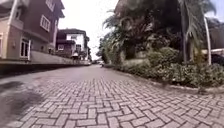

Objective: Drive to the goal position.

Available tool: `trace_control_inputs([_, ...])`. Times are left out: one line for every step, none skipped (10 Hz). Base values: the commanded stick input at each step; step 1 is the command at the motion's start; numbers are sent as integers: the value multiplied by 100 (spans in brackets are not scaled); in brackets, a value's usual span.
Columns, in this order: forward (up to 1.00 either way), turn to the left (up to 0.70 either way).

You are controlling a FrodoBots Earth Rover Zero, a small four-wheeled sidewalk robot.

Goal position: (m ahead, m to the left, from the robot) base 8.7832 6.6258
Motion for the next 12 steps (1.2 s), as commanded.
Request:
trace_control_inputs([69,6])
trace_control_inputs([69,14])
trace_control_inputs([69,28])
trace_control_inputs([69,35])
trace_control_inputs([69,35])
trace_control_inputs([69,35])
trace_control_inputs([69,35])
trace_control_inputs([69,35])
trace_control_inputs([69,35])
trace_control_inputs([69,35])
trace_control_inputs([69,33])
trace_control_inputs([69,10])
